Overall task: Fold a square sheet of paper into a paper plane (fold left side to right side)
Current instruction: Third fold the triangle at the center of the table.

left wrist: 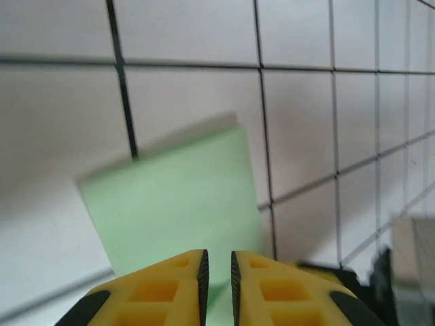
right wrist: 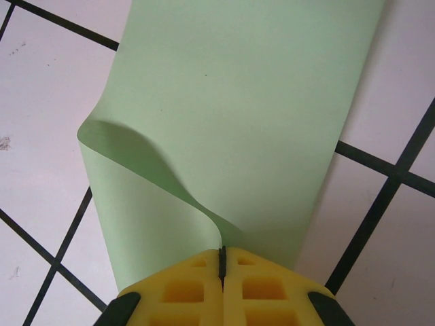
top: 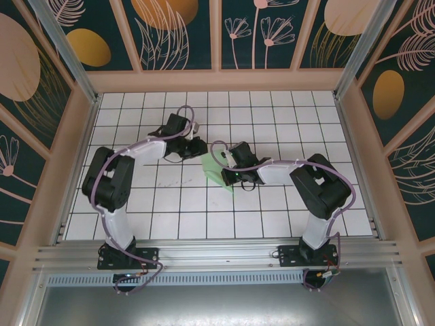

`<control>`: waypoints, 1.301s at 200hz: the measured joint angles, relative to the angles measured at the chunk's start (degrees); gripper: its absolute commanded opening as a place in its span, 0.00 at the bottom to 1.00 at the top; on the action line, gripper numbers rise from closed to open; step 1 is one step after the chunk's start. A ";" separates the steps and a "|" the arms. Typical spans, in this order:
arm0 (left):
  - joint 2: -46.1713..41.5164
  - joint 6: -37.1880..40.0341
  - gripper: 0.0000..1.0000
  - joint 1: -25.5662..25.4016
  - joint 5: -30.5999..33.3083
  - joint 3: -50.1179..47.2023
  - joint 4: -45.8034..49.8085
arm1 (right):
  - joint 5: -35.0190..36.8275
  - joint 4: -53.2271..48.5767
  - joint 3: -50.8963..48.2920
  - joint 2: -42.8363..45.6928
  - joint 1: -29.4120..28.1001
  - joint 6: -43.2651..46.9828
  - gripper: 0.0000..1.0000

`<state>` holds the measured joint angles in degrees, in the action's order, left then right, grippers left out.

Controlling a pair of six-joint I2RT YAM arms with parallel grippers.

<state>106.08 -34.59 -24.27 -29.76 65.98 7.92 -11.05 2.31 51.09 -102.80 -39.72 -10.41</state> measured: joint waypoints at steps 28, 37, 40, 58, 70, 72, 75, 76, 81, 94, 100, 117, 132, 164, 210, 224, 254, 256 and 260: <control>-1.29 -2.49 0.17 -2.91 -2.60 -5.07 -4.15 | 0.00 -0.02 0.04 -0.02 -0.02 0.02 0.00; -1.07 -3.21 0.17 -3.93 -2.99 -5.90 -4.90 | 0.00 -0.02 0.07 -0.02 -0.02 0.02 0.00; -0.96 -3.34 0.17 -4.31 -3.10 -6.12 -5.05 | 0.00 -0.02 0.07 -0.02 -0.02 0.02 0.00; 0.00 -4.52 0.17 -6.08 -3.45 -6.71 -6.25 | 0.00 -0.02 0.07 -0.02 -0.02 0.04 0.00; 0.72 -4.96 0.16 -6.71 -3.43 -6.84 -6.58 | 0.00 -0.02 0.09 -0.02 -0.02 0.07 0.00; 0.76 -4.96 0.17 -6.73 -3.43 -6.84 -6.60 | 0.00 -0.04 0.09 -0.02 -0.02 0.09 0.00; 0.96 -5.14 0.17 -6.84 -3.41 -6.88 -6.67 | 0.00 -0.04 0.09 -0.02 -0.02 0.11 0.00; 1.01 -5.16 0.17 -6.84 -3.41 -6.88 -6.69 | 0.00 -0.04 0.09 -0.02 -0.02 0.11 0.00; 1.20 -5.22 0.17 -6.88 -3.39 -6.95 -6.86 | 0.00 -0.04 0.09 -0.02 -0.02 0.20 0.00; 1.49 -5.60 0.17 -6.97 -3.23 -7.19 -6.88 | 0.00 -0.02 0.11 -0.11 -0.02 0.42 0.00; 1.55 -5.62 0.17 -6.99 -3.21 -7.34 -6.91 | 0.00 -0.04 0.15 -0.11 -0.02 0.50 0.00; 1.70 -5.81 0.17 -7.04 -3.17 -7.65 -6.88 | 0.00 -0.04 0.20 -0.17 -0.02 0.68 0.00; 1.90 -6.01 0.16 -7.04 -3.15 -7.80 -6.95 | -0.02 -0.04 0.26 -0.24 -0.02 0.68 0.00; 2.25 -6.01 0.17 -7.23 -2.40 -8.52 -6.88 | -0.02 -0.04 0.33 -0.33 -0.02 0.90 0.00; 2.27 -6.01 0.16 -7.26 -1.31 -9.33 -6.95 | -0.17 -0.33 0.81 -0.61 -0.02 1.07 0.00; 2.27 -6.01 0.16 -7.23 -1.09 -9.99 -7.30 | -0.20 -0.46 0.94 -0.66 -0.02 1.07 0.00; 2.29 -6.01 0.16 -7.23 -0.98 -10.86 -7.72 | -0.20 -0.50 1.05 -0.76 -0.07 1.07 0.00; 2.29 -6.01 0.16 -7.23 -0.98 -10.86 -7.74 | -0.20 -0.50 1.05 -0.76 -0.07 1.07 0.00; 2.29 -5.99 0.16 -7.23 -0.98 -10.88 -7.74 | -0.20 -0.50 1.05 -0.76 -0.07 1.09 0.00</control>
<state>108.38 -40.58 -31.51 -30.74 55.09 0.19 -11.25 1.80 52.14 -103.57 -39.79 -9.32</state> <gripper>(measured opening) 0.163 0.060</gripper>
